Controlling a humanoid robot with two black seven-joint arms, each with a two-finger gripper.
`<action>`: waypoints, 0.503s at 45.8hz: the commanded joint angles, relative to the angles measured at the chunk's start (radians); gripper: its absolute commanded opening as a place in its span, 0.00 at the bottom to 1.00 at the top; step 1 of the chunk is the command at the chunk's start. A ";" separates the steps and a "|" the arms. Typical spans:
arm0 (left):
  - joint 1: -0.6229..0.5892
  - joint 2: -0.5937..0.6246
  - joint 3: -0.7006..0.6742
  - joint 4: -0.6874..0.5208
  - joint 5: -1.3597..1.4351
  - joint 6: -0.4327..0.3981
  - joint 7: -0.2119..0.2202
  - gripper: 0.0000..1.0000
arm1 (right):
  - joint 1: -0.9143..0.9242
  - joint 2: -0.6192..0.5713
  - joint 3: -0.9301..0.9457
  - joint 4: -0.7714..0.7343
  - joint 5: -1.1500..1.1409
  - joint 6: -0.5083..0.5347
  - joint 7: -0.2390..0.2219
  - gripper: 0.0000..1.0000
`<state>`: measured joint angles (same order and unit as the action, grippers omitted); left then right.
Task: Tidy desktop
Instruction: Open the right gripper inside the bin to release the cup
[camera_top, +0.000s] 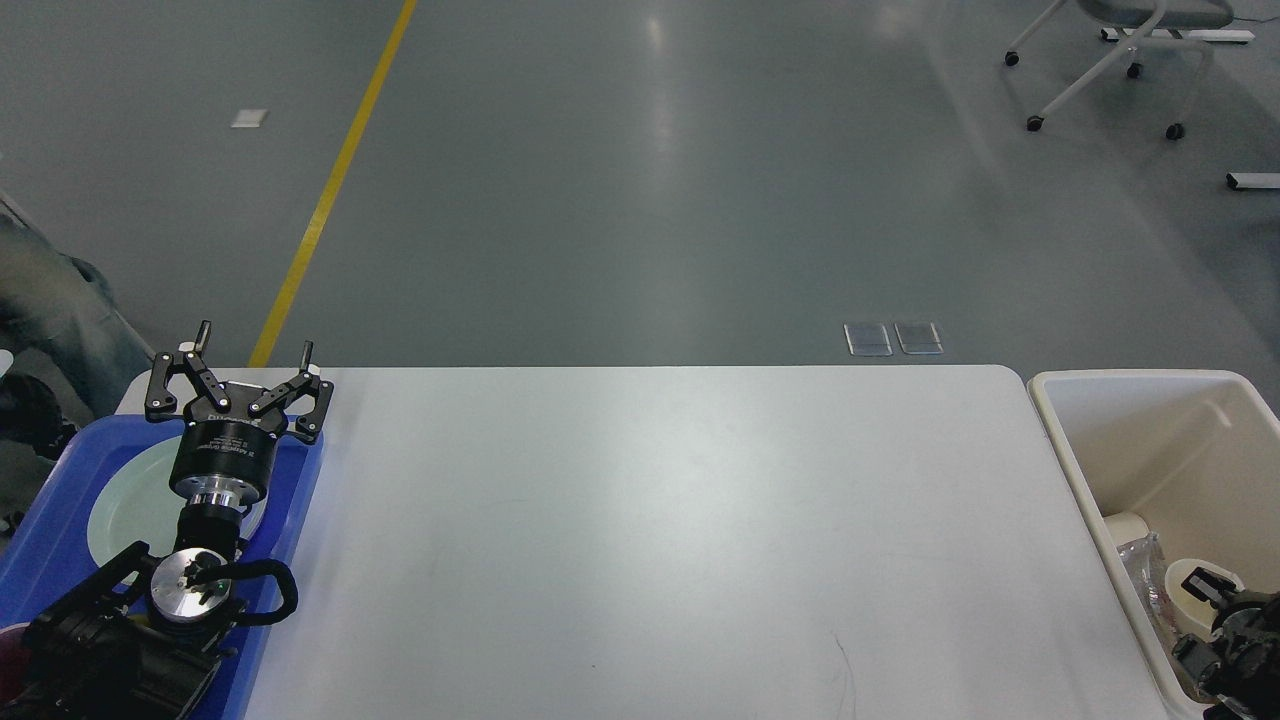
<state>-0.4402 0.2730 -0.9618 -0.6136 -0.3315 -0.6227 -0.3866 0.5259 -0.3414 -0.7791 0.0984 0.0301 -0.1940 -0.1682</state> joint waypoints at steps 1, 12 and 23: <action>0.000 0.000 0.000 0.000 0.000 0.000 0.000 0.96 | -0.001 0.002 0.000 0.003 0.001 -0.001 -0.001 1.00; 0.000 0.000 0.000 0.000 0.000 0.000 0.000 0.96 | 0.009 -0.005 0.001 0.006 0.001 0.005 -0.001 1.00; 0.000 0.000 0.000 0.000 0.000 0.000 0.000 0.96 | 0.031 -0.013 0.001 0.027 0.001 0.007 0.001 1.00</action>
<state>-0.4402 0.2730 -0.9618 -0.6136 -0.3311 -0.6227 -0.3866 0.5428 -0.3478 -0.7777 0.1123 0.0308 -0.1874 -0.1676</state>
